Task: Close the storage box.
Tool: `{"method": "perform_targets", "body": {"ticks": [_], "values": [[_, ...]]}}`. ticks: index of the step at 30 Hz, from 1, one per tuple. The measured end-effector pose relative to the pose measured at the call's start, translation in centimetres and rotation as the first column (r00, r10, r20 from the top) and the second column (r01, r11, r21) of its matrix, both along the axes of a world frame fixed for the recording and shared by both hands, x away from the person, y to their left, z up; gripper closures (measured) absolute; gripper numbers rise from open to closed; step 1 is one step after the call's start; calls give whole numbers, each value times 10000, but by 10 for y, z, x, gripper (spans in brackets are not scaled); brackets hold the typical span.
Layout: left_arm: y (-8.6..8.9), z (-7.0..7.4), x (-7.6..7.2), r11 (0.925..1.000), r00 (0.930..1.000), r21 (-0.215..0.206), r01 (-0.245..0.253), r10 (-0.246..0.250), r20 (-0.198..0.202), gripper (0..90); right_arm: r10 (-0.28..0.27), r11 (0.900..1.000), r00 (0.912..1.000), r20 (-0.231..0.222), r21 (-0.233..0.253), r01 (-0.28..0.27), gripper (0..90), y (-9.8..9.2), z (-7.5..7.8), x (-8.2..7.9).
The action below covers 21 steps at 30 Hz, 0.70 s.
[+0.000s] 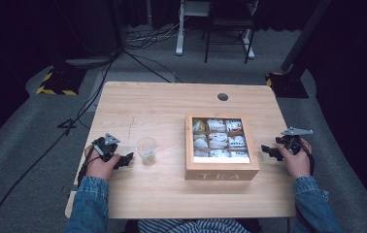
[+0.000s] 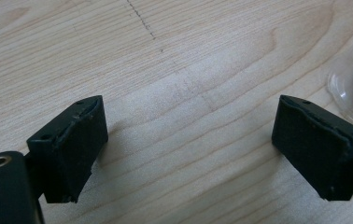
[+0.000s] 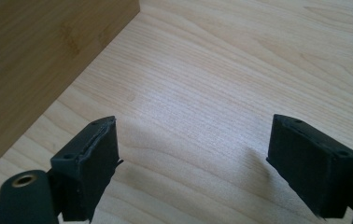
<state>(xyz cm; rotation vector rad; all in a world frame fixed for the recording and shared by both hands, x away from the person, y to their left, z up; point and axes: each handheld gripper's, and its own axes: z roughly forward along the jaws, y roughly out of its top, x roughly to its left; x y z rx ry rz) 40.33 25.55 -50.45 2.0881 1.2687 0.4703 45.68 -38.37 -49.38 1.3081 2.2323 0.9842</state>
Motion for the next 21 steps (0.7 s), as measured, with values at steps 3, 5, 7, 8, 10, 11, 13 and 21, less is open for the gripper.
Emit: {"method": "perform_targets", "body": {"ticks": [3, 5, 7, 8, 10, 11, 13, 21], "values": [[0, 0, 1, 10000, 10000, 5, -31, 31, 3, 101, 31, 9999, 10000, -23, -129, -31, 165, 0, -3, 0], [0, 0, 1, 10000, 10000, 30, -42, 42, 44, 99, 19, 9999, 10000, -88, -133, -20, 162, -1, -6, 0], [0, 0, 1, 10000, 10000, 27, -51, 51, 37, 96, -59, 9999, 10000, 75, -151, 60, 158, -1, -8, -1], [0, 0, 1, 10000, 10000, 3, -47, 47, -32, 94, -128, 9997, 9997, 184, -188, 131, 154, -1, -9, -1], [-1, 0, 2, 10000, 10000, -15, -72, 72, -39, 90, -180, 9996, 9996, 240, -192, 184, 146, -1, -10, -1], [-1, 0, 2, 10000, 10000, -11, -81, 81, -49, 89, -185, 9996, 9995, 246, -216, 190, 144, 0, -10, -1], [-1, 0, 2, 10000, 10000, 14, -64, 64, -39, 84, -181, 9996, 9995, 252, -208, 186, 144, 0, -10, -1], [-1, 0, 3, 9998, 9997, 50, -214, 214, -67, 59, -136, 9997, 9996, 244, -198, 141, 145, -1, -10, -1]]}}
